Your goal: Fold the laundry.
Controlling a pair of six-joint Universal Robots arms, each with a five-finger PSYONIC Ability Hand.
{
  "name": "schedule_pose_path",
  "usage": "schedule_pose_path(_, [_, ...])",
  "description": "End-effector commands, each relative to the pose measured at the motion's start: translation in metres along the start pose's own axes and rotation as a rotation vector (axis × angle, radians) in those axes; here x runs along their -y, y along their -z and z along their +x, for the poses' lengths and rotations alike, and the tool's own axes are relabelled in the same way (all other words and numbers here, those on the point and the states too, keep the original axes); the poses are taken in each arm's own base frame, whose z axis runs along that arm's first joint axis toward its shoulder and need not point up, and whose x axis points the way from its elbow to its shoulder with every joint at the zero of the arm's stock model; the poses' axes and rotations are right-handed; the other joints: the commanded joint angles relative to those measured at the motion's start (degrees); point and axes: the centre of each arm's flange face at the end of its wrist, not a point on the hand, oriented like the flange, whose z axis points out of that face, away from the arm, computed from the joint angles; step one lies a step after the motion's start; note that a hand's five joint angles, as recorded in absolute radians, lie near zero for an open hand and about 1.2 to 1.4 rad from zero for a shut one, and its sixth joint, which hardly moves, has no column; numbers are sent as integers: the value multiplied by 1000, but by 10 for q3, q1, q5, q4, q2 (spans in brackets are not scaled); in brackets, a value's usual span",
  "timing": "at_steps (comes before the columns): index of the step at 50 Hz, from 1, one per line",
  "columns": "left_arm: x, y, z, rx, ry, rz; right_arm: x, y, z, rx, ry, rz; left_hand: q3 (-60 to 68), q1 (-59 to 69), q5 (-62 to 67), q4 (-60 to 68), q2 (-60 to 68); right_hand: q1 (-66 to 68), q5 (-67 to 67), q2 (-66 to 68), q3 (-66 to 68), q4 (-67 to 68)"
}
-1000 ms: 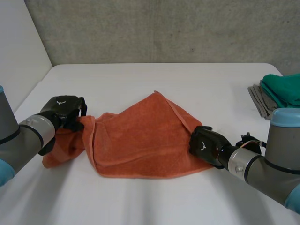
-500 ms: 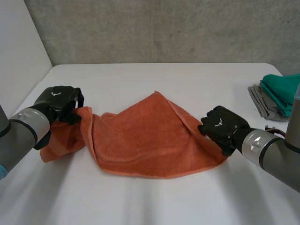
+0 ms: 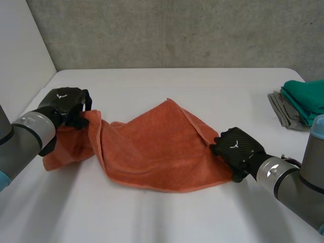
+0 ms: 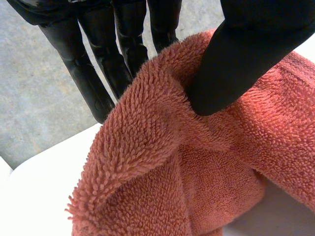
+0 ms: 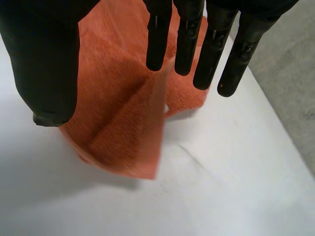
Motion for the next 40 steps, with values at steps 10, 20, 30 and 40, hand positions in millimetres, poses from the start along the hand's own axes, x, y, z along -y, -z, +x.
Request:
schedule_pose_path(10, [-3, -5, -2, 3, 4, -7, -21, -15, -4, 53, 291, 14, 92, 130, 96, 90, 92, 74, 42, 37, 41, 43])
schedule_pose_path(20, [-3, -7, -3, 4, 3, -9, -27, -21, -2, 71, 315, 51, 92, 130, 96, 90, 92, 81, 49, 44, 48, 50])
schedule_pose_path(30, [-2, -7, -2, 0, 2, -7, -30, -27, -2, 75, 316, 48, 92, 130, 96, 90, 92, 113, 81, 76, 80, 81])
schedule_pose_path(40, [-2, -7, -2, 1, 0, -4, -29, -32, 3, 64, 308, 52, 92, 130, 96, 90, 92, 269, 237, 232, 236, 238])
